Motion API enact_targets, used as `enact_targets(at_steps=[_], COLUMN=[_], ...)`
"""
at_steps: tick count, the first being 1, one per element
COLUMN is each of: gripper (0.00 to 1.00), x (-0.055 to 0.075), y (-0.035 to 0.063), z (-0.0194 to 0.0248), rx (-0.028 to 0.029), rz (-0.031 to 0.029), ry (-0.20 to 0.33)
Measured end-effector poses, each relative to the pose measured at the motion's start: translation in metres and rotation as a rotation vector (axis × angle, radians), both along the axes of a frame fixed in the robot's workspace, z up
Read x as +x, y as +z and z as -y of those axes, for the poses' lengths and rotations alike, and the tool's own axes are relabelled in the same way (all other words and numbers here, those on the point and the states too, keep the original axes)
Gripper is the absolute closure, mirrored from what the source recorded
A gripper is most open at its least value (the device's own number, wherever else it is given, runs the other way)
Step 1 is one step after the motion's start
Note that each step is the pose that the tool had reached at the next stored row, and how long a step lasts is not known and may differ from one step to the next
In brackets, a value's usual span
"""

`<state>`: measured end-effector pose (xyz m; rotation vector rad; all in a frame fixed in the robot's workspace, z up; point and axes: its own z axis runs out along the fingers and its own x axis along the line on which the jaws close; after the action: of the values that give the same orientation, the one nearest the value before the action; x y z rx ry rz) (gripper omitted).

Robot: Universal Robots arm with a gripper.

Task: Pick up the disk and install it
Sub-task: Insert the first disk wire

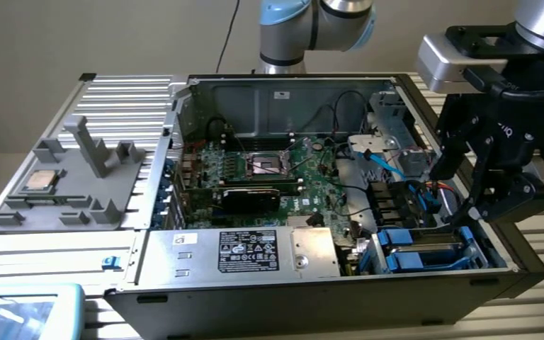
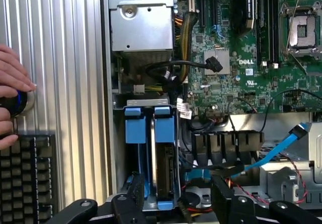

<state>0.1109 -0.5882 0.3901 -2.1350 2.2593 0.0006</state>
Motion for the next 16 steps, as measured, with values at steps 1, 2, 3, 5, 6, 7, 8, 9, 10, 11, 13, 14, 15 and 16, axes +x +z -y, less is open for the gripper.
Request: enact_targets(at_steps=[1,2,3,5,6,7,8,9,10,11,13,14,15,16], gripper=[0.36,0.36,0.36,0.36,0.36,0.36,0.36,0.36,0.36,0.36,0.36,0.36,0.36,0.36], x=[0.001,0.003,0.006,0.011,0.014,0.017,0.019,0.02,0.021,0.022,0.024,0.025,0.026,0.027], y=[-0.0001,-0.0001,-0.0001,-0.0003,-0.0004,-0.0007,-0.0013,-0.0021,-0.0031,-0.004,-0.0055,-0.0066,-0.008,-0.0094], z=[-0.0001,-0.0005,-0.0013,-0.0031,-0.0044,-0.0056,-0.007,-0.0084,-0.009,-0.0095,-0.0112,-0.0124,-0.0142,-0.0163], rx=[0.0001,0.0002,0.0001,0.0001,0.0001,0.0002,0.0001,0.0001,0.0002,0.0003,0.0,0.0001,0.0,0.0001], rz=[-0.0001,-0.0002,-0.0002,-0.0002,-0.0002,-0.0002,-0.0002,-0.0002,-0.0002,-0.0002,-0.0002,-0.0002,-0.0003,-0.0003], ry=[0.0,0.0,0.0,0.0,0.0,0.0,0.0,0.0,-0.002,-0.004,-0.008,-0.008,-0.009,-0.009])
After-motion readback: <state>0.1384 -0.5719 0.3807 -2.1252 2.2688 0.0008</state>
